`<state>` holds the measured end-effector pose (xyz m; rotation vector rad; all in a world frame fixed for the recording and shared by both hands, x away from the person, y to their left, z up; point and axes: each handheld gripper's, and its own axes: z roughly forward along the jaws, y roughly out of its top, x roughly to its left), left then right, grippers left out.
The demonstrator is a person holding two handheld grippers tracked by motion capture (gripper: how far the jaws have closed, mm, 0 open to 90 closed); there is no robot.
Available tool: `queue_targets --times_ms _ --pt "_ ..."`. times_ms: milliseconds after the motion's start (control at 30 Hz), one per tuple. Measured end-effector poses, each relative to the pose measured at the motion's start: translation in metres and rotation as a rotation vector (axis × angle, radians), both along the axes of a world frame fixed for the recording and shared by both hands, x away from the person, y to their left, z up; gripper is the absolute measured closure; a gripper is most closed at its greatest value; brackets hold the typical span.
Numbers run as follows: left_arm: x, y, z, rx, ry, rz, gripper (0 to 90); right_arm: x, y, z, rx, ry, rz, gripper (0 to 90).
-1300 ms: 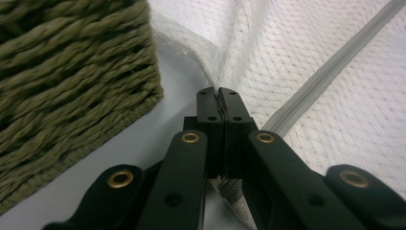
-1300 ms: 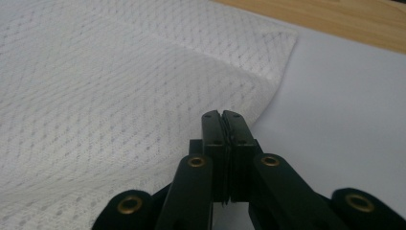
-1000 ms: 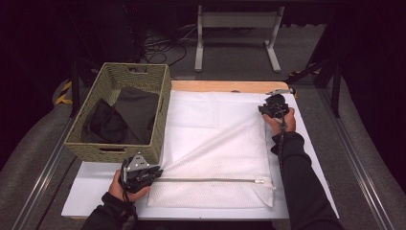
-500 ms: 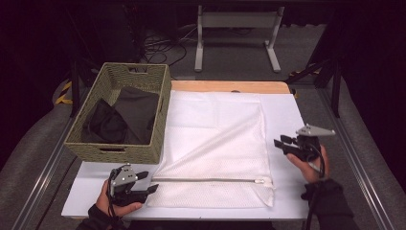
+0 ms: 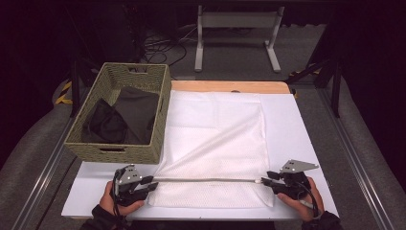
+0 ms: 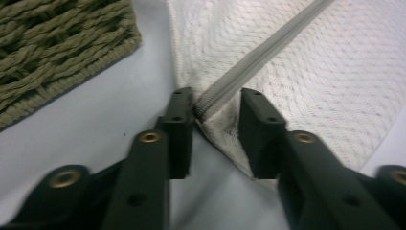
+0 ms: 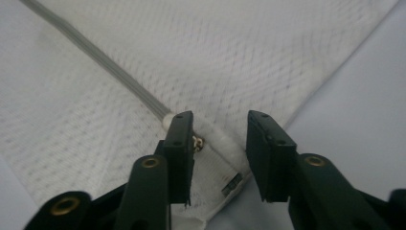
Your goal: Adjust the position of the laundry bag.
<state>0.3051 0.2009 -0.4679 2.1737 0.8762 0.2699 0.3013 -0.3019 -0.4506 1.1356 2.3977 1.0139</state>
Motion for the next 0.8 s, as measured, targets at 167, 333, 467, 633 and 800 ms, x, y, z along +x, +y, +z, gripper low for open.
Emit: queue_targets --times_ms 167,333,467,633,800 --pt "0.003 -0.003 0.001 0.006 -0.004 0.004 80.0 0.002 -0.004 0.000 0.023 0.004 -0.005 78.4" --pt "0.009 -0.009 0.001 0.022 -0.019 0.007 82.0 0.004 -0.006 0.001 0.010 -0.023 -0.022 84.1" --pt "0.017 -0.015 0.002 0.032 -0.029 0.007 82.0 0.010 -0.006 0.003 -0.021 -0.052 -0.036 84.7" --pt "0.023 -0.017 0.003 0.044 -0.044 0.009 81.9 0.026 -0.011 0.003 0.012 -0.065 -0.088 81.9" --pt "0.014 -0.010 0.004 0.027 -0.025 -0.012 79.8 0.024 -0.011 0.005 0.024 -0.076 -0.094 74.5"
